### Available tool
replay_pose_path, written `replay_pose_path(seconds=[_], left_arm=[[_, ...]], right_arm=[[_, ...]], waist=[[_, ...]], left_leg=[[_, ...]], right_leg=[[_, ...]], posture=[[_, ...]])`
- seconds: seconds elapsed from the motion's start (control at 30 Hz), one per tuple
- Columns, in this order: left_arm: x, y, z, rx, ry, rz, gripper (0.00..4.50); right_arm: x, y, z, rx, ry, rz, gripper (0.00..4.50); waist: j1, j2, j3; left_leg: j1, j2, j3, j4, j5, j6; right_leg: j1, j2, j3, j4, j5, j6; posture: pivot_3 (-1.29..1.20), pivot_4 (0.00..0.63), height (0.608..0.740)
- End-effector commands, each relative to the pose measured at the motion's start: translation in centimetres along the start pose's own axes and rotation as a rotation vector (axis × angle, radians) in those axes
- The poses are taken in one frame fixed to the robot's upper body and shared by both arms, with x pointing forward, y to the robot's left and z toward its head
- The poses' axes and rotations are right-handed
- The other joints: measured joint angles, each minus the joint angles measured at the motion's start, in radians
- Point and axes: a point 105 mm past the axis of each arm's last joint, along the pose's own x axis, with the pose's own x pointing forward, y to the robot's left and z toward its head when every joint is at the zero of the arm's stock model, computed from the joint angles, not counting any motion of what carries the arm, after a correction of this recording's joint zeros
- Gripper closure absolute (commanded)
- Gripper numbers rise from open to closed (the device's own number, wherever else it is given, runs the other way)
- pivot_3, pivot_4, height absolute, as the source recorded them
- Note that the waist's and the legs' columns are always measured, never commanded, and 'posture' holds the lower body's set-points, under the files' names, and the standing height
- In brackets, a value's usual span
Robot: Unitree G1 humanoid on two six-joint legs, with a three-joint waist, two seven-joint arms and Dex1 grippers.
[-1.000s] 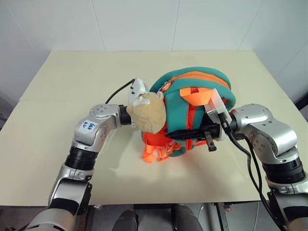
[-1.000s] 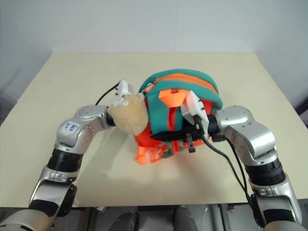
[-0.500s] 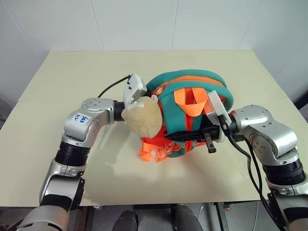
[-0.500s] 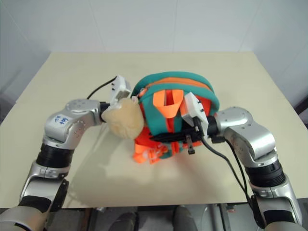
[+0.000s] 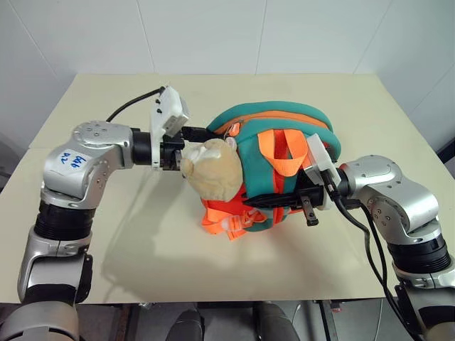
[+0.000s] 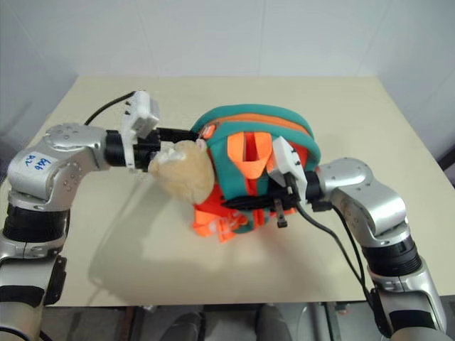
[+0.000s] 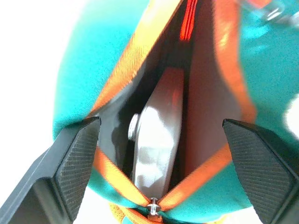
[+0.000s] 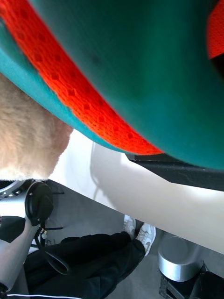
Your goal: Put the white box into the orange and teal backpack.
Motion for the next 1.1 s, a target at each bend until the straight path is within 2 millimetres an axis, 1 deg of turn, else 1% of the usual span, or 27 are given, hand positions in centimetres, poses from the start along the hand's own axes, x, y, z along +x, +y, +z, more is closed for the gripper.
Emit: replay_pose_path(seconds=[0.03,0.1,0.2,0.27,0.3,0.33,0.4,0.57,0.7,0.77,0.93,1.0,1.1], left_arm=[[-2.2,-0.9,1.9,0.076,-0.044,-0.026,0.04],[-3.5,-1.2,2.2,0.079,-0.055,-0.031,0.04],[-5.7,-1.7,3.3,0.065,-0.112,-0.030,0.04],[-6.8,-1.9,3.5,0.076,-0.114,-0.003,0.04],[-7.4,-1.8,3.3,0.081,-0.101,0.030,0.04],[-8.0,-1.4,3.2,0.111,-0.085,0.107,0.04],[-8.8,-1.5,3.6,0.139,-0.087,0.201,0.04],[-9.1,-3.4,5.4,0.162,-0.197,0.248,0.04],[-8.6,-5.6,6.0,0.174,-0.264,0.244,0.04],[-8.4,-6.2,6.1,0.163,-0.285,0.248,0.04],[-7.2,-8.1,4.6,0.068,-0.270,0.220,0.04],[-6.9,-8.2,4.0,0.039,-0.255,0.234,0.04],[-6.1,-8.2,3.6,0.030,-0.248,0.241,0.04]], right_arm=[[0.1,0.5,0.8,-0.042,-0.004,0.012,3.97],[0.0,0.5,0.7,-0.043,-0.002,0.011,3.97],[-0.1,0.5,0.7,-0.044,-0.001,0.001,3.97],[-0.1,0.5,0.7,-0.044,-0.001,-0.003,3.97],[-0.2,0.5,0.7,-0.043,-0.001,-0.004,3.97],[-0.2,0.6,0.7,-0.042,-0.001,-0.005,3.97],[-0.2,0.6,0.5,-0.037,0.000,-0.007,3.97],[-0.2,0.5,0.2,-0.024,0.001,-0.010,3.97],[-0.2,0.2,0.0,-0.016,0.000,-0.013,3.97],[-0.2,0.1,-0.1,-0.013,-0.002,-0.014,3.97],[0.0,-0.2,-0.4,-0.007,-0.006,-0.005,3.97],[0.0,-0.3,-0.4,-0.007,-0.008,-0.003,3.97],[0.1,-0.4,-0.4,-0.008,-0.007,0.002,3.97]], waist=[[-0.004,0.000,0.000],[-0.003,0.000,0.000],[-0.003,0.000,0.000],[-0.002,0.000,0.000],[-0.002,0.000,0.000],[-0.002,0.000,0.000],[-0.001,0.000,0.000],[0.001,0.000,0.000],[0.000,0.000,0.000],[-0.001,0.000,0.000],[-0.001,0.000,0.000],[-0.001,0.000,0.000],[0.000,0.000,0.000]], left_leg=[[0.000,0.000,0.000,0.000,0.000,0.000],[0.000,0.000,0.000,-0.001,0.000,0.000],[0.000,0.000,0.000,-0.001,0.000,0.000],[0.000,0.000,0.000,0.000,0.000,0.000],[0.000,0.000,0.000,0.000,0.000,0.001],[0.000,0.000,0.000,0.000,0.000,0.001],[0.000,0.000,0.000,0.000,-0.001,0.001],[0.000,0.001,0.000,0.000,-0.002,0.003],[0.001,0.000,0.000,0.000,-0.001,0.002],[0.001,0.001,0.000,0.000,-0.002,0.002],[0.002,0.001,0.000,0.000,-0.002,0.002],[0.003,0.000,0.000,0.001,-0.002,0.002],[0.003,0.000,0.000,0.001,-0.002,0.002]], right_leg=[[0.000,0.000,0.000,0.000,0.000,0.000],[0.000,0.000,0.000,0.000,0.000,0.000],[0.000,0.000,0.000,0.000,0.000,0.000],[0.000,0.000,0.000,0.000,0.000,0.000],[0.000,0.000,0.000,0.000,0.000,0.000],[0.000,0.000,0.000,0.000,0.000,0.000],[0.000,0.000,0.000,0.001,0.000,0.000],[0.000,0.000,0.000,0.001,0.000,0.000],[0.000,-0.001,0.000,0.001,0.000,0.000],[0.000,-0.001,0.000,0.001,0.000,0.000],[0.001,0.000,0.001,0.000,0.000,0.000],[0.001,0.000,0.001,-0.001,0.000,0.000],[0.002,0.000,0.001,-0.001,0.000,-0.001]], posture=[[0.00,0.150,0.740],[0.00,0.150,0.740],[0.00,0.150,0.740],[0.00,0.150,0.740],[0.00,0.150,0.740],[0.00,0.150,0.740],[0.00,0.150,0.740],[0.00,0.150,0.740],[0.00,0.150,0.740],[0.00,0.150,0.740],[0.00,0.150,0.740],[0.00,0.150,0.740],[0.00,0.150,0.740]])
